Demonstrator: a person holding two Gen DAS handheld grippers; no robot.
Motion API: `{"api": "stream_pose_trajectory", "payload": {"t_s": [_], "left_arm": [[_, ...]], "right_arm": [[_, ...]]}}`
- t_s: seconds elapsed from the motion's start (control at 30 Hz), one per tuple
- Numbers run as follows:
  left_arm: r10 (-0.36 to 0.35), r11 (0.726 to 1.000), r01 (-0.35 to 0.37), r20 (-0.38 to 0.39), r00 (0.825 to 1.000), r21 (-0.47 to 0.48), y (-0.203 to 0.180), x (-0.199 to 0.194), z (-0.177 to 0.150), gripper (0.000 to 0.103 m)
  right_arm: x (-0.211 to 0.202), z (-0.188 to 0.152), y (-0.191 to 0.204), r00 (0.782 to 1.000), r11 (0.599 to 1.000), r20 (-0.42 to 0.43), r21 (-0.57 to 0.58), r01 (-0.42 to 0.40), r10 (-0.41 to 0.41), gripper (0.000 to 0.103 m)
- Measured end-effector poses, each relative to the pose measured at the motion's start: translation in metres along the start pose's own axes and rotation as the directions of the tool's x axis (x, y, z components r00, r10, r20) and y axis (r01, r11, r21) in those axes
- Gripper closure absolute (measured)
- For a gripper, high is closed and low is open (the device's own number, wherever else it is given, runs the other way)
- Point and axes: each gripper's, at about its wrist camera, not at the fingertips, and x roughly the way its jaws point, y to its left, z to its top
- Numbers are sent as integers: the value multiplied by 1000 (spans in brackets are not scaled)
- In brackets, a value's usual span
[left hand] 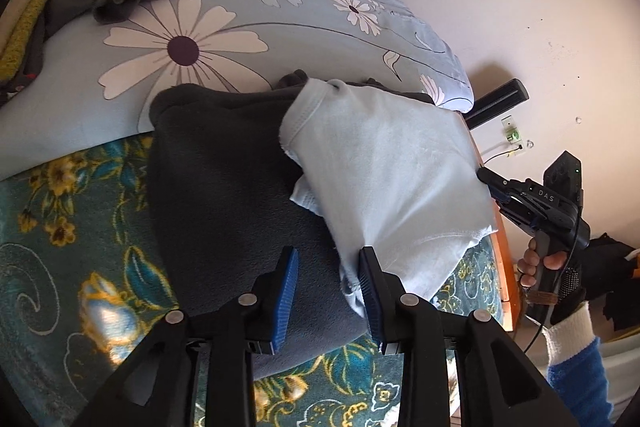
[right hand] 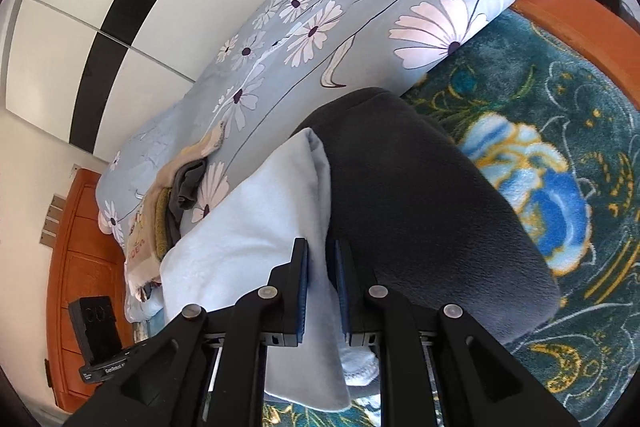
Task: Fold clothes
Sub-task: 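Lower the shirt onto the dark grey garment and open both grippers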
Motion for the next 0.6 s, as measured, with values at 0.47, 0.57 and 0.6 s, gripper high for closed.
{"api": "stream_pose_trajectory", "payload": {"t_s": [0.47, 0.57, 0.6], "left_arm": [[96, 944, -133, 136, 986, 302, -102, 9, -9, 65], [113, 947, -144, 124, 986, 287, -96, 18, -16, 65], [125, 944, -156, 121, 985, 290, -94, 22, -18, 65]], "right_arm": [[-22, -60, 87, 994, 983, 109, -185, 17, 3, 74], [-6, -75, 95, 997, 967, 76, -255, 28, -9, 67], [-2, -78, 94, 996, 958, 76, -277, 71, -51, 67]]}}
